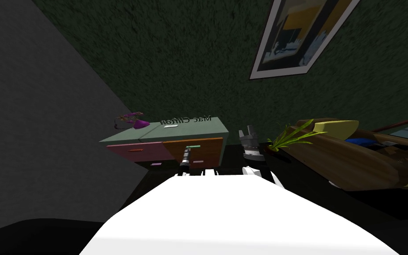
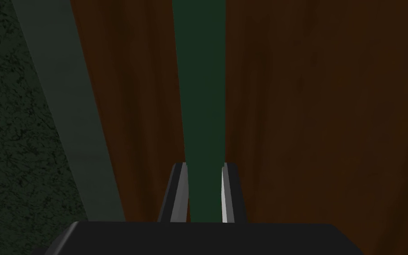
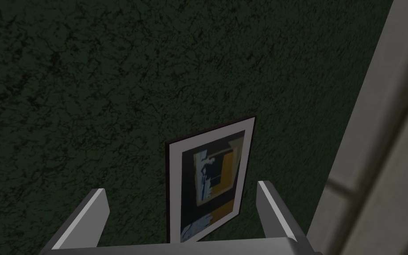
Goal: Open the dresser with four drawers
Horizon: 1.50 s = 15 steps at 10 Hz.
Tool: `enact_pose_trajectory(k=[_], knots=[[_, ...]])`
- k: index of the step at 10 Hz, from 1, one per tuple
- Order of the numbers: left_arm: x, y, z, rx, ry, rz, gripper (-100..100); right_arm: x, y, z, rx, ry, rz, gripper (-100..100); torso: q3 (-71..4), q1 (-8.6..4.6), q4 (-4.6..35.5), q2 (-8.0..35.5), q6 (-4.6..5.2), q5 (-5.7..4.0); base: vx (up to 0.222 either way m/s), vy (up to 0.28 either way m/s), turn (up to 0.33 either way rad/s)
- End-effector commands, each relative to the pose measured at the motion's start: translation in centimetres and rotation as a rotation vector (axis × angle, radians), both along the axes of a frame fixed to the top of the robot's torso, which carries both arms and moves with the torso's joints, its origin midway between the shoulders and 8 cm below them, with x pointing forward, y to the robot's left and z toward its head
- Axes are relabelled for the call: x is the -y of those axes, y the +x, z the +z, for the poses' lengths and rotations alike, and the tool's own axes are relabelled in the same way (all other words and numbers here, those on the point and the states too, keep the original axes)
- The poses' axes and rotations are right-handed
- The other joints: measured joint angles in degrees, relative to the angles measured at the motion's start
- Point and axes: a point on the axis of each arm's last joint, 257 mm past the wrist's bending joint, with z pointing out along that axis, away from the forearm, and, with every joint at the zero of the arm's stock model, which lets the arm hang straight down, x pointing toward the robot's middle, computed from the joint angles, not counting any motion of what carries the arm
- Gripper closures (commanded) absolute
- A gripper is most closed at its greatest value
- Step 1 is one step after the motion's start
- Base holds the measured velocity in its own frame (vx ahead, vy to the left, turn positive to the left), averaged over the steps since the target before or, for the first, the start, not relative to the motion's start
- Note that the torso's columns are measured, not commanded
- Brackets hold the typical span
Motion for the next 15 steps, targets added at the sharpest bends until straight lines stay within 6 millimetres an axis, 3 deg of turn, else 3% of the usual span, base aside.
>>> enact_pose_trajectory(k=[1, 9, 10, 15], knots=[[0.1, -0.5, -0.2, -0.01, 0.001, -0.002, 100, 0.0, 0.0, 0.0, 0.0, 0.0, 0.0, 0, 0.0, -0.03, 0.1, 0.1, 0.0, -0.03, -0.189, 0.0, 0.003], [0.4, -1.6, -0.1, -0.013, -0.001, -0.011, 100, 0.0, 0.0, 0.0, 0.0, 0.0, 0.0, 0, -0.1, 0.01, 0.1, -0.2, -0.04, -0.09, -0.157, -0.001, 0.01], [0.5, -1.4, 0.7, -0.021, -0.002, -0.01, -100, 0.0, 0.0, 0.0, 0.0, 0.0, 0.0, 0, -0.3, -0.02, 0.1, -0.5, -0.06, -0.14, -0.034, -0.001, -0.014], [0.5, -0.6, 3.4, -0.02, -0.002, -0.007, -100, 0.0, 0.0, 0.0, 0.0, 0.0, 0.0, 0, -0.2, -0.09, 0.1, -0.3, 0.0, -0.1, -0.013, 0.003, -0.009]])
